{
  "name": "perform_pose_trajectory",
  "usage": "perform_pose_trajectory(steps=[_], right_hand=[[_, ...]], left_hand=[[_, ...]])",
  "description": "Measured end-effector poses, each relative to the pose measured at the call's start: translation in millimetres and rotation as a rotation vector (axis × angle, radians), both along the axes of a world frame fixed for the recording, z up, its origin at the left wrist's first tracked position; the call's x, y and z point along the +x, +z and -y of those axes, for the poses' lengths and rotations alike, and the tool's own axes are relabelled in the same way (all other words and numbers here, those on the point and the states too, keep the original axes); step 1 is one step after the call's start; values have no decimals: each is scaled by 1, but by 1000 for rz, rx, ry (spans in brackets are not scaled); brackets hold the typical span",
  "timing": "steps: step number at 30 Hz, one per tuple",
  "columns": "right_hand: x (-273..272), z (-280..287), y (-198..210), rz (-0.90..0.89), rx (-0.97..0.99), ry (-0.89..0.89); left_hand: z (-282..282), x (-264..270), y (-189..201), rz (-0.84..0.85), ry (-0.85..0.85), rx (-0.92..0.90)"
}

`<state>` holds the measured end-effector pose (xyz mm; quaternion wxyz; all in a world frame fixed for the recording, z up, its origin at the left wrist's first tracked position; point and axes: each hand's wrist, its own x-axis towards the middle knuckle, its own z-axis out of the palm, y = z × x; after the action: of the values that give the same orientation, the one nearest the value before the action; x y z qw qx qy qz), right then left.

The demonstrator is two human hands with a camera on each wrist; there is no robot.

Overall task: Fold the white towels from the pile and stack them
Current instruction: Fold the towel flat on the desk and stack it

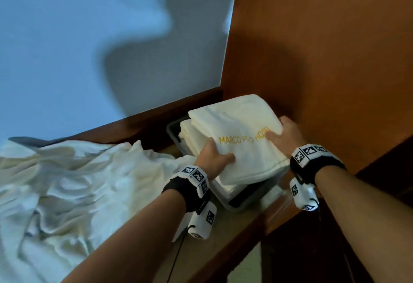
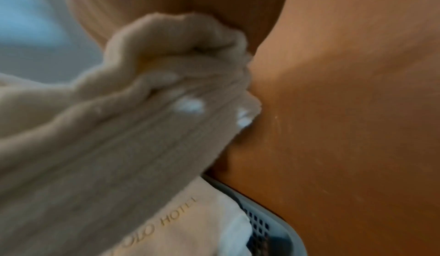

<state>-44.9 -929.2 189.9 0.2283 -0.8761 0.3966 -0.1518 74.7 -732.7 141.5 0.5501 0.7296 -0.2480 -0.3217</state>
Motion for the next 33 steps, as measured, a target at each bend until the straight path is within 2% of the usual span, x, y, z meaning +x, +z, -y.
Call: perform_pose_trajectory(steps=[3,7,10,12,14,16,21,26,28,29,33], right_hand=[[34,37,-7,-51,-31,63],[73,66,-25,67,14,150],[86,75,-52,132,136,168],[83,80,-82,43,235,153],[72,85,-110,-129,301,136],[63,89,-125,-201,325,121],[59,99,-114,-196,297,170],[38,109,-121,-346,247,199],[38,108,-124,-310,175,180],[41,106,-123,-295,107,176],[58,80,-116,-229,-239,306]], left_hand=[[24,12,-6,3,115,-5],[45,26,-20,-10,260,-44],[50,22,-37,-69,333,-17],[50,8,-56,-169,317,84],[48,-8,-79,-247,281,217],[46,-17,-94,-282,300,249],[51,-20,-96,-379,315,215],[48,-28,-97,-409,190,314],[47,-24,-92,-300,199,352],[46,-19,-88,-154,236,373],[54,21,-56,615,309,389]])
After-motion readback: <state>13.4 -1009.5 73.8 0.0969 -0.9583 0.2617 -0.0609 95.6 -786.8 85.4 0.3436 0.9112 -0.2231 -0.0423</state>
